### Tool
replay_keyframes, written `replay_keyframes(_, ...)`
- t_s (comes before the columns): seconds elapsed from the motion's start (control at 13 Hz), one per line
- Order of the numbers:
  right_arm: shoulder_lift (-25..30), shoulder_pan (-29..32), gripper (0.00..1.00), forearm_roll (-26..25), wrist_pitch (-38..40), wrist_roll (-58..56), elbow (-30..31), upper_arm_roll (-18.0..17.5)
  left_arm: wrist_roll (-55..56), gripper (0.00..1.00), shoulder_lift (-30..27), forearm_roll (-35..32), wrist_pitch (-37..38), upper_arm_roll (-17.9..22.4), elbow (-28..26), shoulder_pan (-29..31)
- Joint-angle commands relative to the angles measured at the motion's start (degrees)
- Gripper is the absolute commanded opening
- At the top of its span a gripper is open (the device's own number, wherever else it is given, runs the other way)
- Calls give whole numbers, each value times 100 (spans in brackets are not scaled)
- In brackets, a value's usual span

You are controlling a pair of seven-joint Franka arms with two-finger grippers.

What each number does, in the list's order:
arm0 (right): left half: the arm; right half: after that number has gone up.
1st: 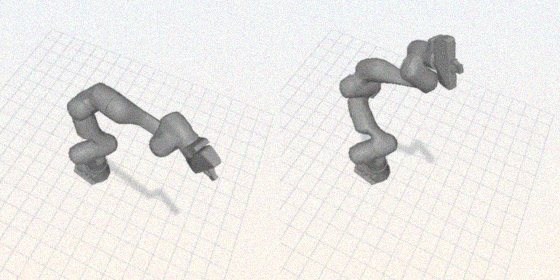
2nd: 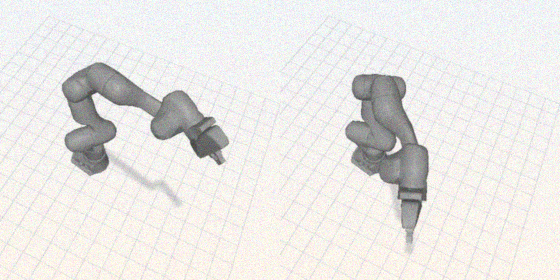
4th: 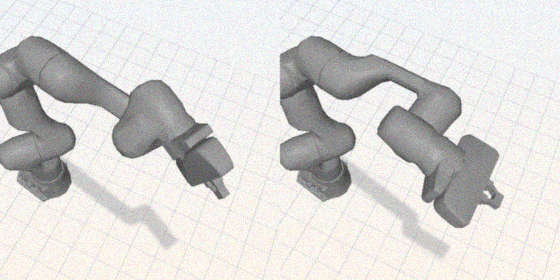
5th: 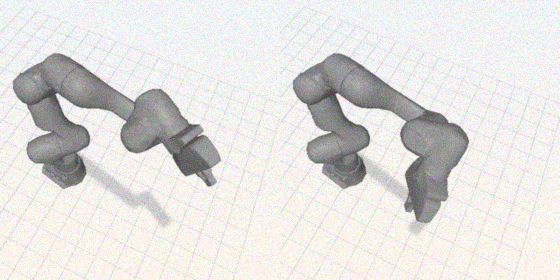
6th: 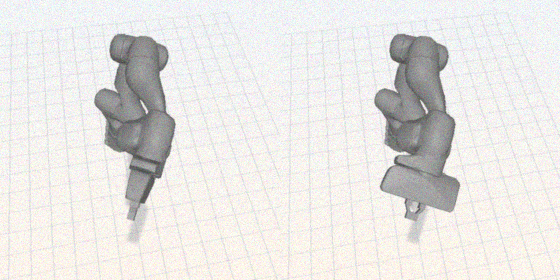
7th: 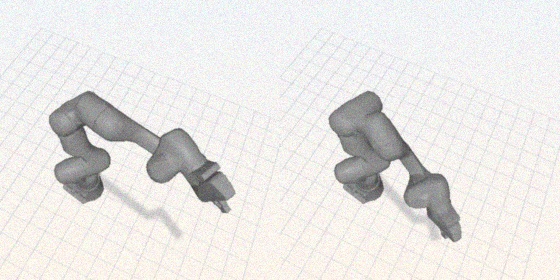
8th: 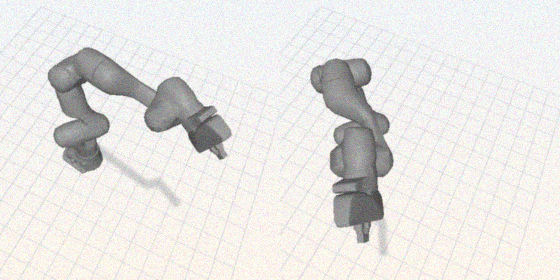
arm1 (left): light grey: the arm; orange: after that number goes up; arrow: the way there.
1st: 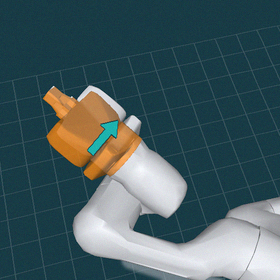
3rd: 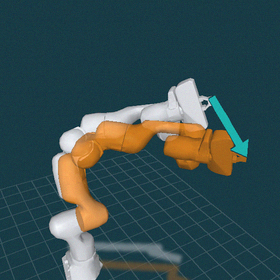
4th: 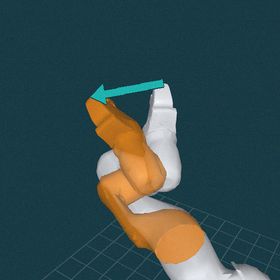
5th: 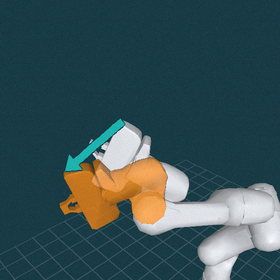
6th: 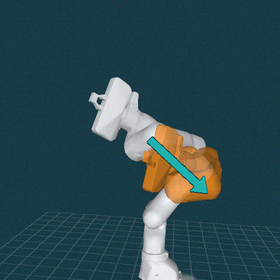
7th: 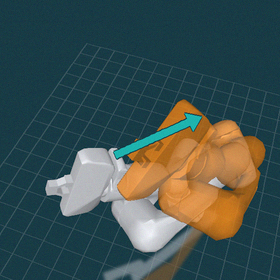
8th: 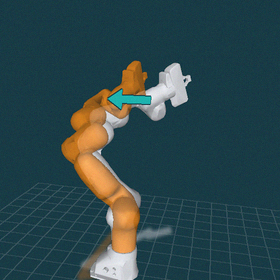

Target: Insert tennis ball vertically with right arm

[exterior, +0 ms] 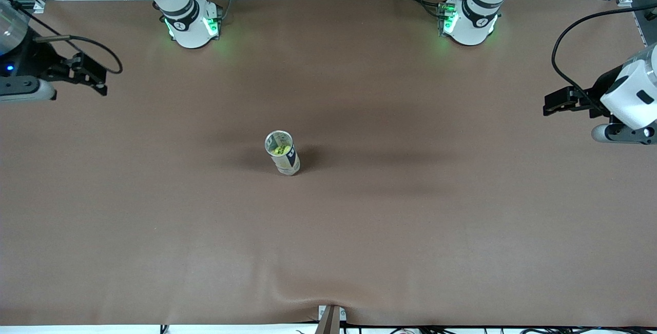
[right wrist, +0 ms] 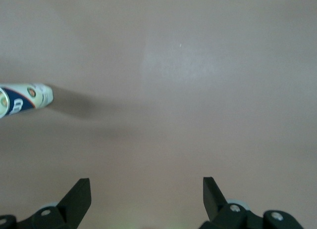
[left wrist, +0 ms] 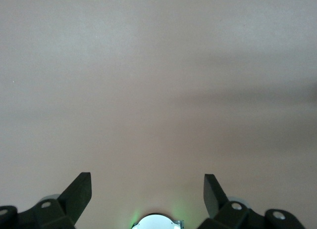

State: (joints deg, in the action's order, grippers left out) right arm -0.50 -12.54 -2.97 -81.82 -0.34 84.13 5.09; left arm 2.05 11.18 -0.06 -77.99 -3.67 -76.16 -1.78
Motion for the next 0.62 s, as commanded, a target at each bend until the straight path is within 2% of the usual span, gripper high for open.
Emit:
replay_keyframes(0.0, -65, -65, 100, 60, 166, -10, -160, 53, 241, 100, -20, -82, 144, -151, 49, -6)
replay_keyframes(0.15, -65, -65, 100, 147, 192, 34, -151, 53, 489, 100, -11, 137, 302, -108, 57, -15)
replay_keyframes(0.31, -65, -21, 100, 428, 533, 454, -151, 62, 445, 100, 59, 138, 302, -151, 58, 2)
replay_keyframes(0.54, -65, -29, 100, 464, 544, 518, -151, 71, 480, 100, 69, 50, 294, -125, 110, -208)
